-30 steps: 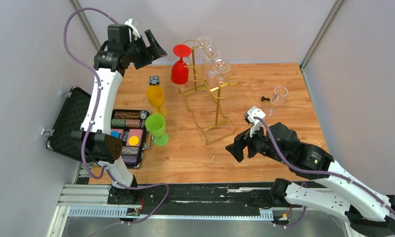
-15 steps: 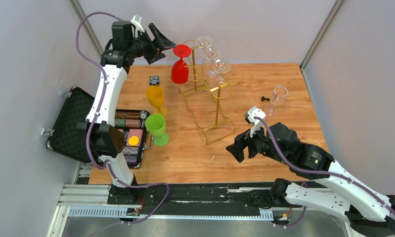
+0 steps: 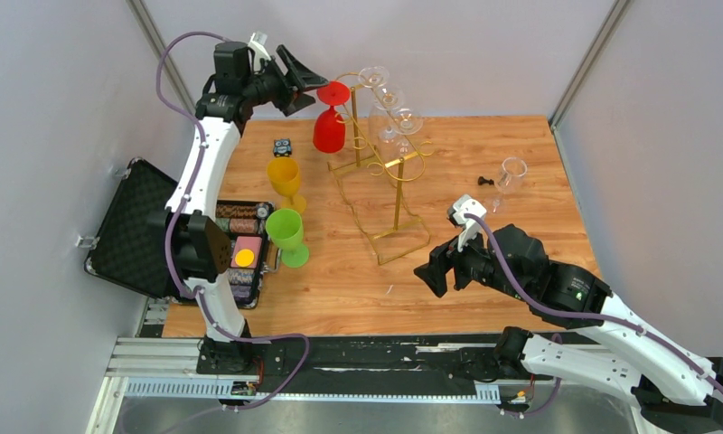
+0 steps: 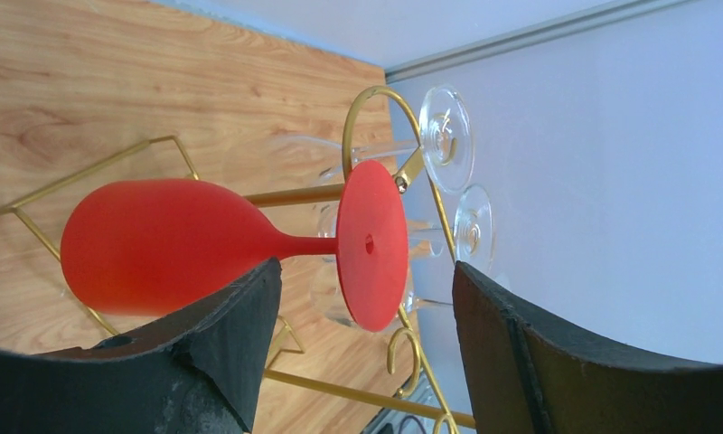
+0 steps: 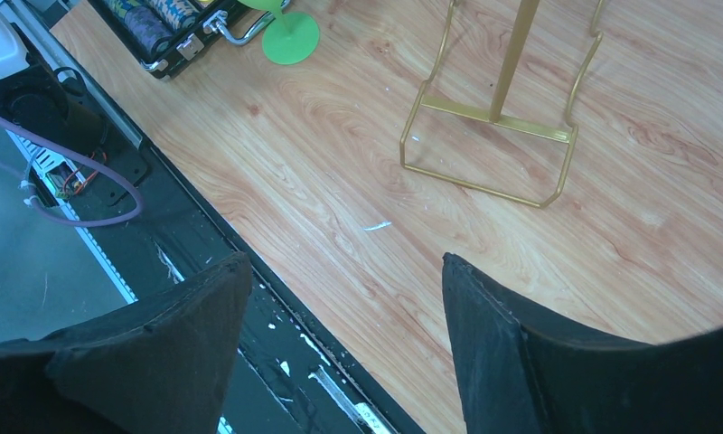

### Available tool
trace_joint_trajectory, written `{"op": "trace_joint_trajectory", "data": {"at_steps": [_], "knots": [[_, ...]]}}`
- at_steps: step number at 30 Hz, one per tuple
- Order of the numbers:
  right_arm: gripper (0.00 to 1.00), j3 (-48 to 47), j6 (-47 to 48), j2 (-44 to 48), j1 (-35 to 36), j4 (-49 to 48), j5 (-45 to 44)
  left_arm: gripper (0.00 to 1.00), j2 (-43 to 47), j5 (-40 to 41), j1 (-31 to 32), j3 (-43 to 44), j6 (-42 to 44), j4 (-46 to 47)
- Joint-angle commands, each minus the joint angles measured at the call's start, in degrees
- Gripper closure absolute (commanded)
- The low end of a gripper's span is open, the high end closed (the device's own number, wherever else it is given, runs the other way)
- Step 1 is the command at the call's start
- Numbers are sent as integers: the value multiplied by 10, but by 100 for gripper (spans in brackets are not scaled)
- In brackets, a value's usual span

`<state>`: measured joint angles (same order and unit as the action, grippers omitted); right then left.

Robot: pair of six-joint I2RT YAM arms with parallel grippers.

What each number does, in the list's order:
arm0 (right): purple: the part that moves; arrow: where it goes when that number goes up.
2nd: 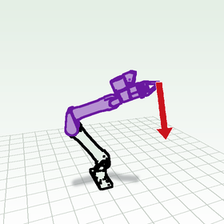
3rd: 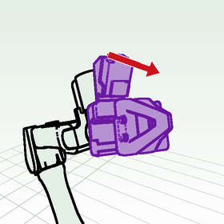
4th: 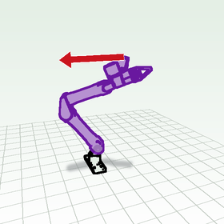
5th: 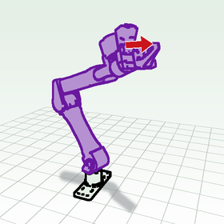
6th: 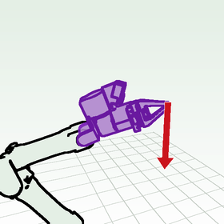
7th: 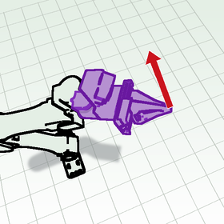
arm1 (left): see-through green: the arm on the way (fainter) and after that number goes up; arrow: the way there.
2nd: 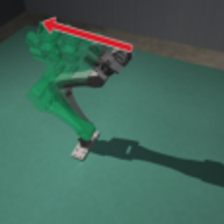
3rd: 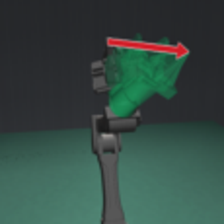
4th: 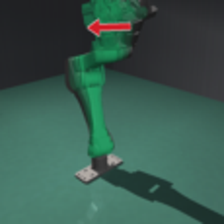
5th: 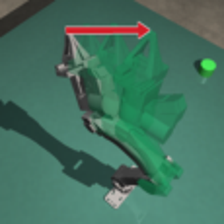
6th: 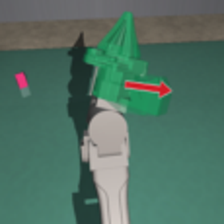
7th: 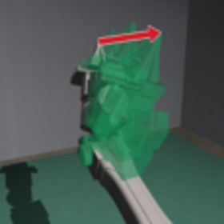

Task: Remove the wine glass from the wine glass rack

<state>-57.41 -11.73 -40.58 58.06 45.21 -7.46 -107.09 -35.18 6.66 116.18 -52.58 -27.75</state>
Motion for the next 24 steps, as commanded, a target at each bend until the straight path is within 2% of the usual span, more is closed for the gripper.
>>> {"op": "trace_joint_trajectory", "data": {"at_steps": [1,9,18,24], "knots": [[25,-20,-3,1,0,-5,-7,24,-1,-26,-2,-10,-24,44],[28,-17,-5,6,0,-5,-5,43,-11,-35,3,-6,-29,51],[31,-13,-8,11,1,-4,-3,58,-16,-43,11,-5,-35,58],[32,-11,-12,17,0,-3,-2,73,-16,-49,12,-6,-40,63]]}}
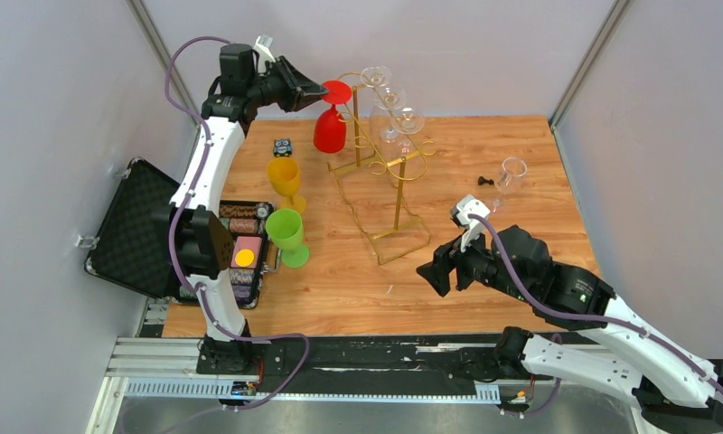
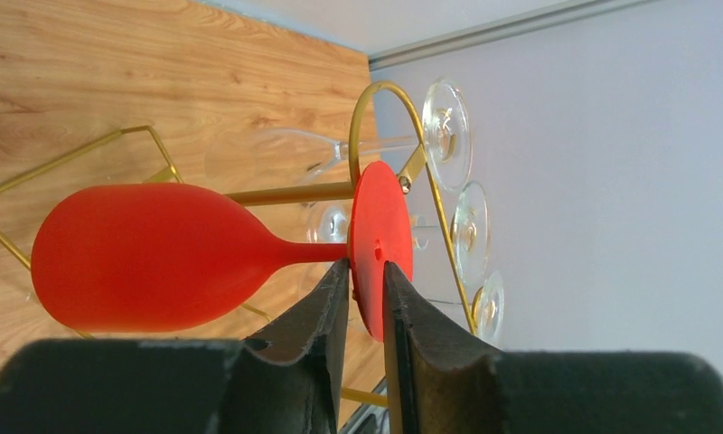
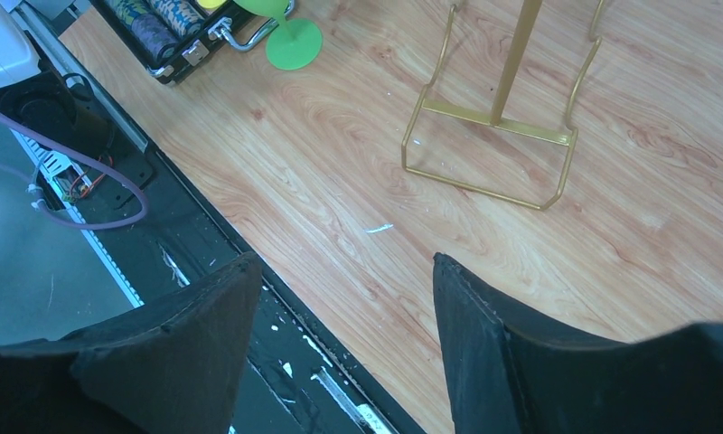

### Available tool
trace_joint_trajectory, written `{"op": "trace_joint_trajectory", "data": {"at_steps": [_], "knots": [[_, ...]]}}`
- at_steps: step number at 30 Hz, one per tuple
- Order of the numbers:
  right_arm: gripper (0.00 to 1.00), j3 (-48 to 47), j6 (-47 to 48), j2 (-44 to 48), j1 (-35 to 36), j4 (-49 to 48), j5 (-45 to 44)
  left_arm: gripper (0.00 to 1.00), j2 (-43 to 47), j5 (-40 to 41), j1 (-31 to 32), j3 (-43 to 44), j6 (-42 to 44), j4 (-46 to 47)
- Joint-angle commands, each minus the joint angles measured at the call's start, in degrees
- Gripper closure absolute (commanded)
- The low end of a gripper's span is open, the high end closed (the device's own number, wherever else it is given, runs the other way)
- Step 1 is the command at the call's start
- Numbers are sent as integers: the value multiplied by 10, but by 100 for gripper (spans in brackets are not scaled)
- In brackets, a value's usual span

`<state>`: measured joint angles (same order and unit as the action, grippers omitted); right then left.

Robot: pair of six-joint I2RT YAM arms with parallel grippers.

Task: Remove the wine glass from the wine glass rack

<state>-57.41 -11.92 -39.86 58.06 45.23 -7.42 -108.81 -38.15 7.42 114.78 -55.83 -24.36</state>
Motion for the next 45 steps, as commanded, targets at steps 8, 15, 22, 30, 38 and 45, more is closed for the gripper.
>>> {"op": "trace_joint_trajectory", "data": {"at_steps": [8,15,22,30,38,45], "knots": [[34,-13,-13,12,1,0,-1,88,1,-21,5,10,-5,28],[35,-16,-15,11,1,1,0,100,-1,-20,5,19,-2,22],[35,-18,-15,9,1,2,0,100,-5,-18,5,48,4,3],[35,-19,-12,4,0,1,-1,100,-3,-17,3,61,9,-5],[36,-23,-8,0,0,1,0,100,-1,-17,-2,70,17,-17],[36,-26,-5,-7,0,2,2,100,0,-20,-7,80,20,-25]]}}
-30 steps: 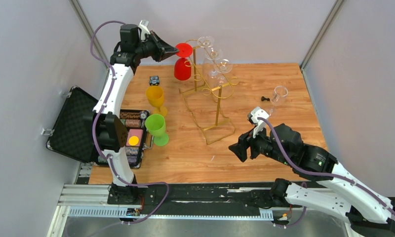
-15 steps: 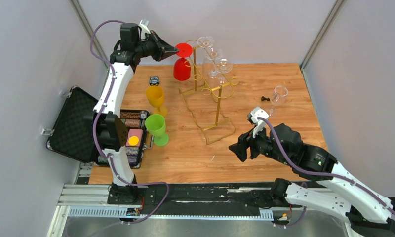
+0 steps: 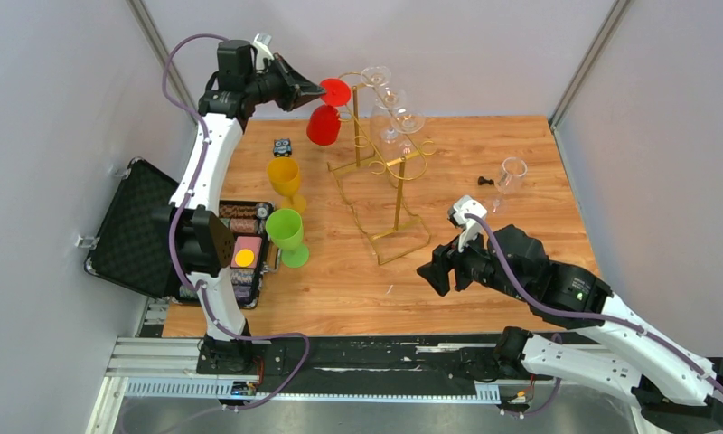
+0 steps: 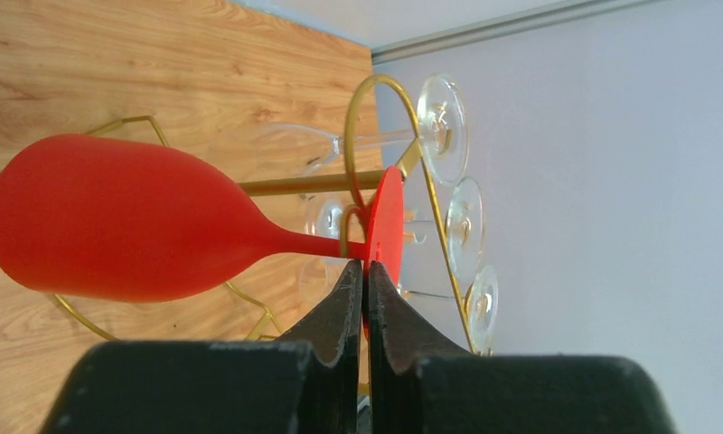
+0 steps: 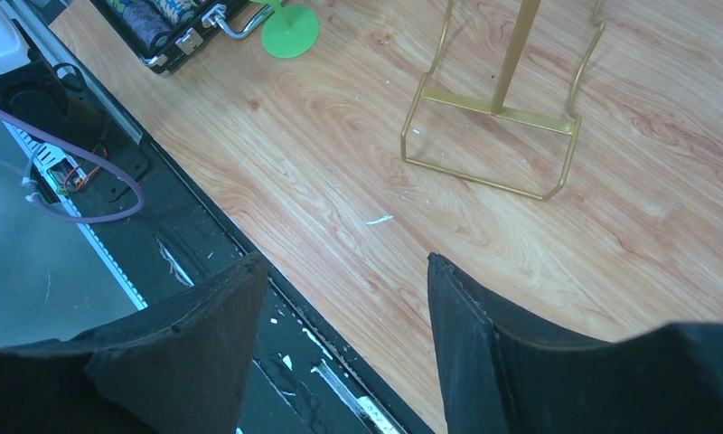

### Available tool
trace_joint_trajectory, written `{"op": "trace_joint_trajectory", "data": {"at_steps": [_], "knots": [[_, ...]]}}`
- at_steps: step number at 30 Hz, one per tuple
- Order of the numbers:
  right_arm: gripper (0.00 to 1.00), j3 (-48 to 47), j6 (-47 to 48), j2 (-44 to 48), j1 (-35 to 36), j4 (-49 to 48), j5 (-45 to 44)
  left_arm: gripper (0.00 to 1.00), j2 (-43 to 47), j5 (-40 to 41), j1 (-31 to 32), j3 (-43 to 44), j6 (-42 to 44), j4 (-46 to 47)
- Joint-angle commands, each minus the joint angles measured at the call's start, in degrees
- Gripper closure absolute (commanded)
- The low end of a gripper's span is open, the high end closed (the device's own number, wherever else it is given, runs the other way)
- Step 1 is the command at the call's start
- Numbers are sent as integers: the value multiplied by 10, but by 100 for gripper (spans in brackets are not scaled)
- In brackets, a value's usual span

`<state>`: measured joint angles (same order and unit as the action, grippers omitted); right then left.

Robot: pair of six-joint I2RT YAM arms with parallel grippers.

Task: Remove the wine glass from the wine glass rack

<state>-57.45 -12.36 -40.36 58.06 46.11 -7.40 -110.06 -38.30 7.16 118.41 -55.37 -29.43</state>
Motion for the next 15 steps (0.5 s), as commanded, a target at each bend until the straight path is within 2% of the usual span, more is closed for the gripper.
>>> {"op": "trace_joint_trajectory", "data": {"at_steps": [1,15], "knots": [[36,-26,0,-2,0,-7,2,100,13,-18,-5,45,14,25],[36,-28,-2,-2,0,-8,1,100,14,-20,-10,45,16,24]]}}
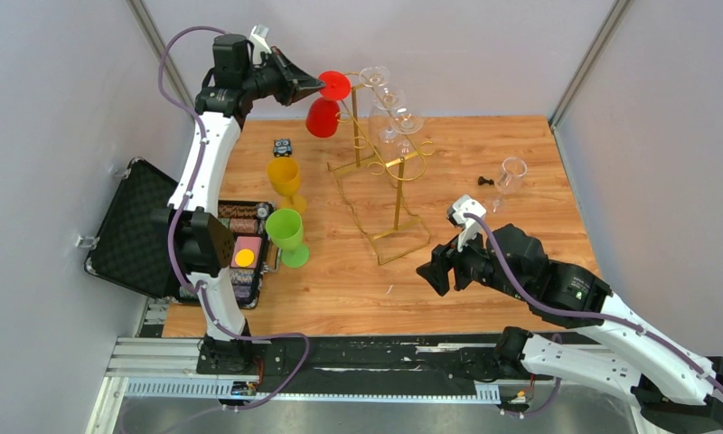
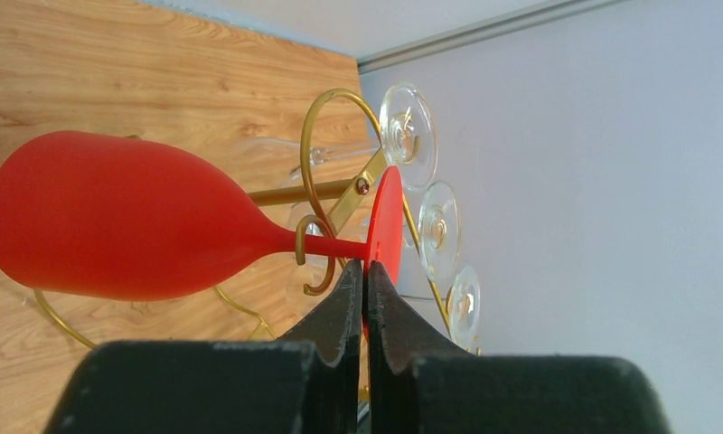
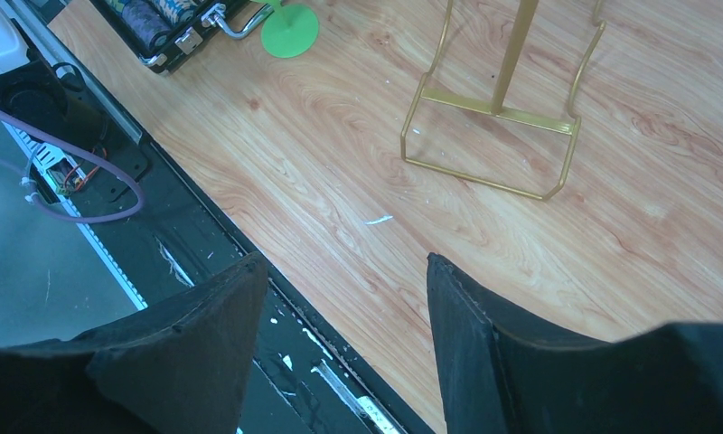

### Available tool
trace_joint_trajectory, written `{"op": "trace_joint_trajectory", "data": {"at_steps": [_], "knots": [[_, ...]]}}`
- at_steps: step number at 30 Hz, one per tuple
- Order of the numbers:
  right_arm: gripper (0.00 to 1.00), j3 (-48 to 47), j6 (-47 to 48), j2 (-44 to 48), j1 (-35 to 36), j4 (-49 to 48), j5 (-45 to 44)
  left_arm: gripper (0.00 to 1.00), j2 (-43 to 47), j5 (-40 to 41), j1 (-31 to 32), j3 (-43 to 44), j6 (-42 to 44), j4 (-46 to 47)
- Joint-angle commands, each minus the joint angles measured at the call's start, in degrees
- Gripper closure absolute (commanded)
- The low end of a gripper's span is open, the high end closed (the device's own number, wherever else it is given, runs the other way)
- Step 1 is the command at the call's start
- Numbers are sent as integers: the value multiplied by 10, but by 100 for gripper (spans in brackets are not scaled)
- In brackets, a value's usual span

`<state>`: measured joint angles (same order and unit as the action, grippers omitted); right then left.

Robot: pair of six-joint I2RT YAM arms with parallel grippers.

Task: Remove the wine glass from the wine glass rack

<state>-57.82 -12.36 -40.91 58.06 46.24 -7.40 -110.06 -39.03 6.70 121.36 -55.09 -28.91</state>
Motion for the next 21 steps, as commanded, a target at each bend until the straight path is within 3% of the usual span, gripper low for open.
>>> {"op": "trace_joint_trajectory", "data": {"at_steps": [1,21], "knots": [[36,-24,-1,3,0,-9,1,100,16,-13,-7,13,14,19],[36,-36,-2,-8,0,-10,4,100,74,1,-35,-39,41,11]]}}
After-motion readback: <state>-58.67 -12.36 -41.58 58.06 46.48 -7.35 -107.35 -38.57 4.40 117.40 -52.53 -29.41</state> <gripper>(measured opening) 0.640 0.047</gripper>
